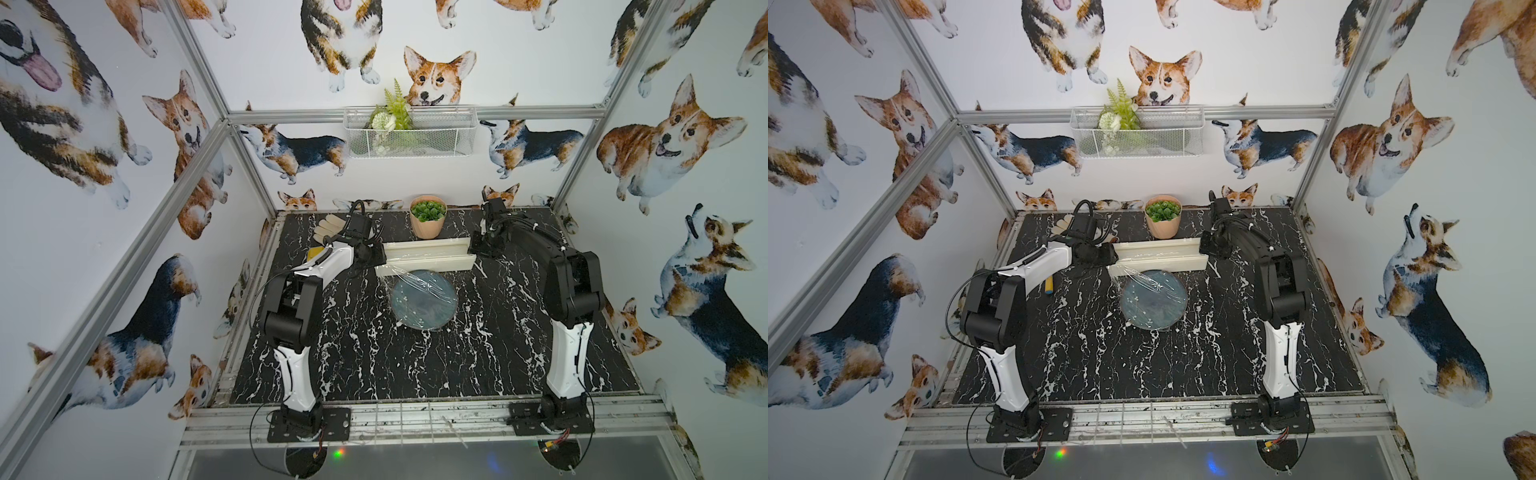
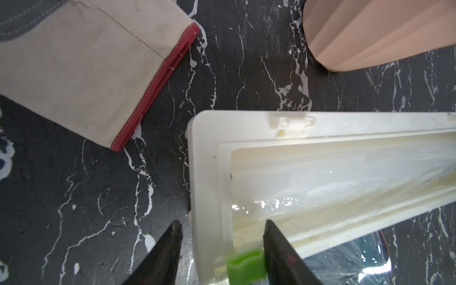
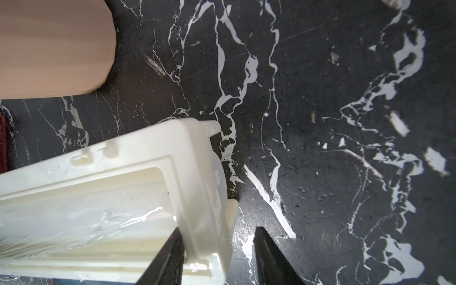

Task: Wrap the plate with plastic wrap
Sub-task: Tear off the plastic wrap from the plastic wrap cutting box.

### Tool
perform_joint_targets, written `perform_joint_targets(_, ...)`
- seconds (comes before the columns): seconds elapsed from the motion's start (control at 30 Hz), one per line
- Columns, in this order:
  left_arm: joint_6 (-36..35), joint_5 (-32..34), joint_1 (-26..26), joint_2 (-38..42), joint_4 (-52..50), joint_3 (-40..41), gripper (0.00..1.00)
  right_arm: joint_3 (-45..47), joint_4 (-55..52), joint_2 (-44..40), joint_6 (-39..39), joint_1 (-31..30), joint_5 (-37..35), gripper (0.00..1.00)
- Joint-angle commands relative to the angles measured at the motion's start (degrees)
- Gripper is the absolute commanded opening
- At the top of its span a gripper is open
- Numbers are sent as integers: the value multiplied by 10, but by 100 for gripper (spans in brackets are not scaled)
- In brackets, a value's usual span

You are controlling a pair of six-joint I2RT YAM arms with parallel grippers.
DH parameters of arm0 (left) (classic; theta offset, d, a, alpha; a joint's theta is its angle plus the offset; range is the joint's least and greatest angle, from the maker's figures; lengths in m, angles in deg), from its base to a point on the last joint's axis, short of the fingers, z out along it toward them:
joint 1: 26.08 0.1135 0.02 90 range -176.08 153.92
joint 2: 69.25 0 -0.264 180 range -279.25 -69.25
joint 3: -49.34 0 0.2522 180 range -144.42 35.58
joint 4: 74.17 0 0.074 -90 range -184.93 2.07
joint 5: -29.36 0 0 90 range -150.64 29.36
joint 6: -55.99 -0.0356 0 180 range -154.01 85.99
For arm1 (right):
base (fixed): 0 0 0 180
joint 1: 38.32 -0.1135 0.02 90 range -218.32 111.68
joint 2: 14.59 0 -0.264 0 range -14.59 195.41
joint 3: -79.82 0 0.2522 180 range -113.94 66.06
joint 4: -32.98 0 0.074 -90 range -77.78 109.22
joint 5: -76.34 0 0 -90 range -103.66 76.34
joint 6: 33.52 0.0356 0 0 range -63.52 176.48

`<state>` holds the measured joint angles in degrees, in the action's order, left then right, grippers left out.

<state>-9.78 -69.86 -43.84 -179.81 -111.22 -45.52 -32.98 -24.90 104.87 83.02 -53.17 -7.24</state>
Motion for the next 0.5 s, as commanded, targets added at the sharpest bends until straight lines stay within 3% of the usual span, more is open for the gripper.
perform_joint_targets(0.0, -1, 9, -2, 0, -24, 2, 45, 3, -56, 8, -7, 3, -33, 48)
perform_joint_targets(0.17, -2, 15, -2, 6, -28, 0, 22, 2, -56, 11, -7, 3, -33, 48)
perform_joint_targets(0.3, 2, 13, -2, 4, -29, -5, 11, 7, -50, 9, -5, 3, -30, 48)
perform_joint_targets(0.47, 8, 6, -2, -1, -29, -11, 12, 6, -53, 8, -6, 2, -31, 48)
